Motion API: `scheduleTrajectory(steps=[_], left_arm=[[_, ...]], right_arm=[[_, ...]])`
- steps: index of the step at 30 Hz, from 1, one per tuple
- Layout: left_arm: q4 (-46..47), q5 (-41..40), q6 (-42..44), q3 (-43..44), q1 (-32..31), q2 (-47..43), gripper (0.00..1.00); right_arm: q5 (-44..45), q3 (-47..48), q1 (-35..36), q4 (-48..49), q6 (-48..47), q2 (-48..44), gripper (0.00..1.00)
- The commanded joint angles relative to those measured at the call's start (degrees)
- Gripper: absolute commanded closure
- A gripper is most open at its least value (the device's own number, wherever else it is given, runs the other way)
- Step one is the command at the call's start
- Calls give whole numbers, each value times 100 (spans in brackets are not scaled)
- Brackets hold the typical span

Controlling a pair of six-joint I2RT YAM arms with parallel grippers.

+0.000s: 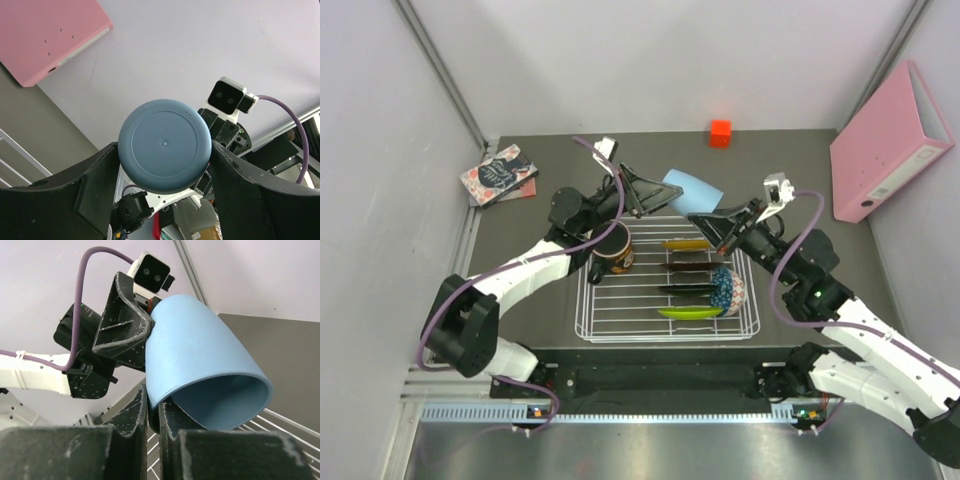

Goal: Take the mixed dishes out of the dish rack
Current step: Place the cup at the center of the board.

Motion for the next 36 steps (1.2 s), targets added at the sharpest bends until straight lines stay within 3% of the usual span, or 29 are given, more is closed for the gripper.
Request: scheduleTrajectory(steps=[1, 2, 3, 4, 6, 7, 9, 11, 13, 14, 18, 26, 36], left_arm=[[396, 20, 251, -33, 59, -63, 58], [221, -24, 303, -42, 111, -141, 40], [28, -67, 495, -33, 146, -203, 7], [-653, -259, 645, 2, 190, -291, 1], [-1560, -602, 1205, 89, 366, -642, 1], [-2548, -822, 1409, 194, 419, -774, 1], [-3537, -1752, 1805, 309, 551, -1134, 1], [-4529, -2681, 1921, 406, 604, -1425, 1], [-4990, -3151, 1974, 415, 604, -1618, 1], [-5323, -3344, 1965, 398, 604, -1671, 1], [-6028, -3469, 1842, 310, 612, -1803, 1], [-6566, -3381, 1798, -173, 604, -2084, 1], [-6574, -3197, 1895, -446, 604, -2050, 1]], right_arm=[[997, 467, -111, -333, -121, -291, 100], [1199, 607, -111, -639, -226, -343, 100], [1714, 774, -120, -921, -340, -352, 100], [2015, 1159, -112, -1576, -568, -344, 100], [3039, 1782, -111, -2091, -754, -248, 100], [3386, 1987, -129, -2728, -928, -195, 100], [4306, 2591, -164, -3163, -1044, 68, 100], [4880, 3032, -295, -3837, -1054, 540, 100], [5094, 3989, -865, -4454, -783, 1086, 100], [4894, 4288, -1128, -5101, -633, 1637, 100], [3224, 5562, -3007, -6028, 323, 2949, 100], [2337, 8069, -3784, -8130, 1170, 5805, 100], [1851, 7728, -4567, -8139, 1022, 6423, 100]])
